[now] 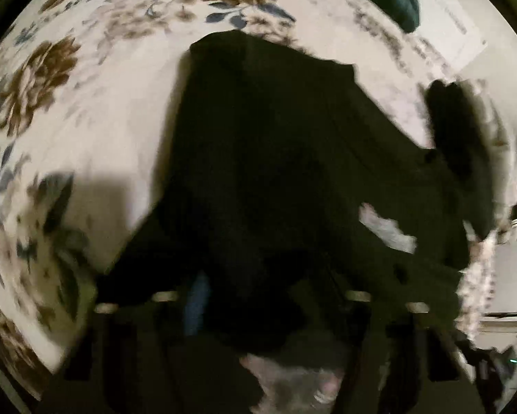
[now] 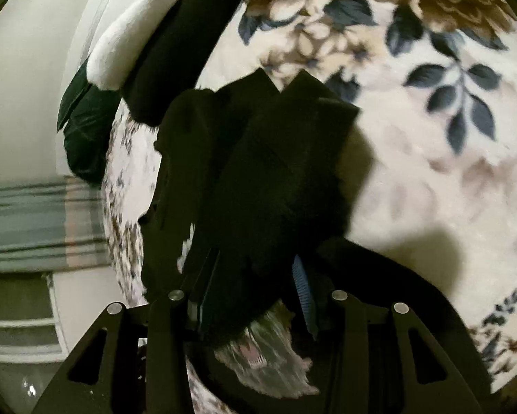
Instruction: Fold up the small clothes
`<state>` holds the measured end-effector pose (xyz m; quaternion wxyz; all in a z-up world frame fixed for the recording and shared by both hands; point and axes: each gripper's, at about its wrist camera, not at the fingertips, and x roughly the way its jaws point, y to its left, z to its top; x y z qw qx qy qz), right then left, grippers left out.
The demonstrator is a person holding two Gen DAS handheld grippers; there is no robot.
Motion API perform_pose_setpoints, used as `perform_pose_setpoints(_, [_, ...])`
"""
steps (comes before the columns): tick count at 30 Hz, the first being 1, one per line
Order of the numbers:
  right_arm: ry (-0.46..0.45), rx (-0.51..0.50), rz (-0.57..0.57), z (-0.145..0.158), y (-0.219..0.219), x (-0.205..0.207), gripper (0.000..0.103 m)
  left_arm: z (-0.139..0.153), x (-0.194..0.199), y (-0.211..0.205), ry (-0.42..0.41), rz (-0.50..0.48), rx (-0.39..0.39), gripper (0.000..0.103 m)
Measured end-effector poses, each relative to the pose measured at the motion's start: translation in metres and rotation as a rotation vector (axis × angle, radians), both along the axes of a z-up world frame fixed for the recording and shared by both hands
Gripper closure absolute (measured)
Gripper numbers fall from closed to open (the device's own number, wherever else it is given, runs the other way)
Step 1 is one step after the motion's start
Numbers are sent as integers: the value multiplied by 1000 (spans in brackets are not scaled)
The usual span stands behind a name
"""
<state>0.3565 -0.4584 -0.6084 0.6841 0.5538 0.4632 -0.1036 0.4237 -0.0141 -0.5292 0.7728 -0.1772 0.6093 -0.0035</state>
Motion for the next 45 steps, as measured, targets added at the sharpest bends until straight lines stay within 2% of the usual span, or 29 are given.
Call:
perform_pose_setpoints(1, [11,-16,-5,-2,4,5,68,-1,0,3,-6,-9,4,86])
perform_pose_setpoints(2, [21,-29,-4,-5,6,9,86,0,-2,7,-29,-21,11,90])
perform_pose_setpoints(3, [16,-27,-5,-7,10,12,88,4,-7,11,-55,-40,25,91])
perform_pose_setpoints(5, [-6,-27,-13,-10,13,6,91,6,-14,17,-72,-64,41,91])
perform_pose_setpoints(8, [-70,26,-9,-9,19,-5,92,9,-20,39,-86,-35,44,92])
perform_pose_setpoints(12, [-55,30,58,-11,31,-6,92,7,-17,78,-82,63,47,92])
perform_pose_setpoints(14, [-30,67,85,-20,34,-2,92,4,-16,86,-74,71,31,92])
perform_pose_setpoints(16, [-20,80,83,-27,37,-1,91,3,-12,78,-81,33,13,92])
perform_pose_setpoints(19, [-7,51,96,-23,37,-1,91,5,-11,64,-70,-60,42,89])
perform_pose_setpoints(21, [-20,24,89,-12,34,-3,84,9,-10,59,-66,-84,67,87])
perform_pose_setpoints(22, [-17,-6,85,-5,33,-4,74,11,-10,57,-63,-95,78,83])
perform_pose_setpoints(23, [-22,-56,77,6,31,-5,69,14,-11,57,-57,-102,88,79])
perform_pose_setpoints(24, [-28,-78,74,12,29,-6,69,17,-12,58,-56,-101,97,77])
perform_pose_setpoints(25, [-34,-131,69,23,26,-6,69,21,-15,59,-62,-95,111,72])
perform_pose_setpoints(27, [-54,-206,57,38,21,-7,69,27,-19,60,-86,-83,128,52])
perform_pose_setpoints(28, [-71,-224,56,43,19,-7,69,27,-19,60,-94,-80,132,38])
perform_pose_setpoints(29, [-83,-254,85,45,19,0,65,25,-18,59,-94,-78,131,34])
perform_pose_setpoints(31, [-36,-282,126,39,16,8,64,8,-12,60,-51,-64,120,34])
perform_pose_setpoints(33, [79,-296,143,11,10,17,64,-16,-7,66,23,-40,84,25])
perform_pose_setpoints(34, [106,-276,152,2,7,19,64,-18,-8,70,31,-28,58,25])
perform_pose_setpoints(35, [108,-259,159,-1,4,19,64,-15,-11,72,23,-23,52,25])
perform_pose_setpoints(38, [57,-233,192,20,-2,9,64,14,-33,78,-26,-40,40,26])
perform_pose_setpoints(39, [40,-228,212,30,-3,-2,61,25,-47,81,-43,-48,38,26])
perform_pose_setpoints(41, [25,-211,238,42,-7,-28,35,43,-83,86,-58,-74,43,25])
perform_pose_setpoints(43, [40,-199,279,48,-7,-60,28,46,-124,92,-30,-94,66,25])
perform_pose_setpoints(45, [107,-197,339,41,-6,-99,27,36,-166,98,29,-103,80,25])
